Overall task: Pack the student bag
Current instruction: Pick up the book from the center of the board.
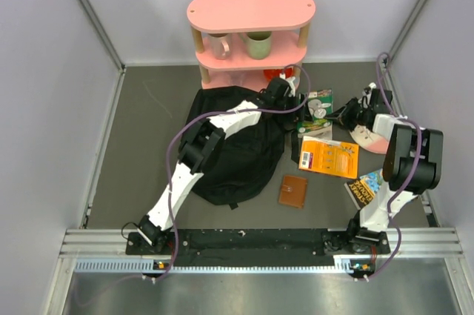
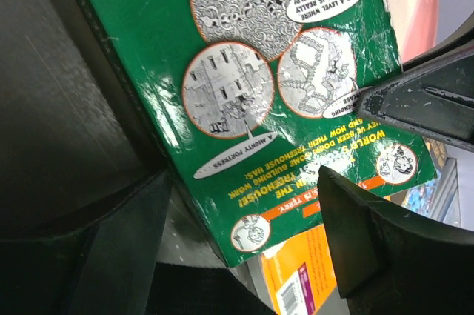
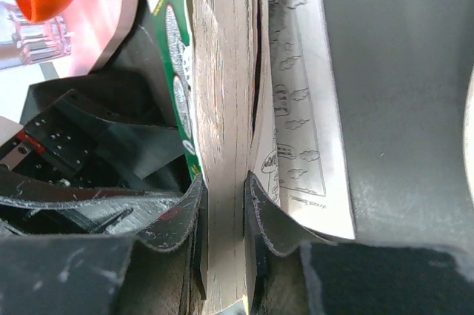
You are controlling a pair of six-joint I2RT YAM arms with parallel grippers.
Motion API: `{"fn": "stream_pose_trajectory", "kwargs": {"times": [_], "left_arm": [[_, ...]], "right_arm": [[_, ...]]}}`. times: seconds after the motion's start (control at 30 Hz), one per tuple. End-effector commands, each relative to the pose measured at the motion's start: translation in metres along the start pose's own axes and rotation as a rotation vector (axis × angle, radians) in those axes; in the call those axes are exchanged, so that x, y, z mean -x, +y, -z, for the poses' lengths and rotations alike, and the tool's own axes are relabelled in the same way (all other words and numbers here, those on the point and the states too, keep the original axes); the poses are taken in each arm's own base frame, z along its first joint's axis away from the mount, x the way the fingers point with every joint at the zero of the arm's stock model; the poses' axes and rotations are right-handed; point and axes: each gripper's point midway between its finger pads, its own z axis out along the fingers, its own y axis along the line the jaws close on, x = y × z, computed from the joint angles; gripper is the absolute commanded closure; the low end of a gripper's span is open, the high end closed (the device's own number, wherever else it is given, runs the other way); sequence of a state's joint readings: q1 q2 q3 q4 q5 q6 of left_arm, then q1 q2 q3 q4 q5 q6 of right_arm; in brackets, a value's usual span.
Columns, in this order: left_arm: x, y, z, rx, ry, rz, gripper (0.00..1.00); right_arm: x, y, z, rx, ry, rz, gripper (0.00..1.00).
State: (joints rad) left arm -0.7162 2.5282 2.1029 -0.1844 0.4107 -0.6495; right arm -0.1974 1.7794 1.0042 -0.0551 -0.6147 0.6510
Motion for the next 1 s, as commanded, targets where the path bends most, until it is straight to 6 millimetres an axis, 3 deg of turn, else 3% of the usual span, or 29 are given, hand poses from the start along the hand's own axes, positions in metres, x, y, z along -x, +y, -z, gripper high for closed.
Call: {"fn": "stream_pose_trajectory", "kwargs": {"times": [0.0,0.17,0.27,0.37,0.57,0.63,0.67,0.73,0.77,0.97], "left_arm": [[0.042,-0.069,0.052,-0.072,-0.109,-0.122,0.13],[0.072,-0.111,0.113,-0.120,-0.209,-0.194,0.06],[0.075,-0.124,0.144,-0.131,-0.247,-0.225,0.05],[0.064,-0.126,0.163,-0.125,-0.247,-0.235,0.04],[0.036,-0.110,0.191,-0.091,-0.275,-0.194,0.01],[0.034,-0.115,0.204,-0.129,-0.299,-0.180,0.01],[0.022,-0.107,0.202,-0.137,-0.277,-0.134,0.01],[0.024,-0.119,0.214,-0.209,-0.322,-0.130,0.01],[0.012,-0.113,0.213,-0.221,-0.298,-0.095,0.01],[0.009,-0.131,0.240,-0.364,-0.386,-0.061,0.01]], "right_arm": [[0.019,0.059,0.030,0.117,-0.079,0.092,1.00],[0.030,0.097,0.068,0.236,-0.182,0.121,1.00],[0.026,0.107,0.082,0.274,-0.186,0.123,1.00],[0.018,0.124,0.098,0.341,-0.189,0.136,1.00],[-0.018,0.151,0.134,0.479,-0.138,0.166,1.00],[-0.031,0.157,0.148,0.515,-0.137,0.181,1.00],[-0.039,0.161,0.153,0.540,-0.114,0.167,1.00],[-0.051,0.163,0.161,0.580,-0.104,0.168,1.00],[-0.059,0.169,0.172,0.611,-0.094,0.174,1.00],[-0.097,0.168,0.191,0.656,-0.032,0.193,1.00]]}}
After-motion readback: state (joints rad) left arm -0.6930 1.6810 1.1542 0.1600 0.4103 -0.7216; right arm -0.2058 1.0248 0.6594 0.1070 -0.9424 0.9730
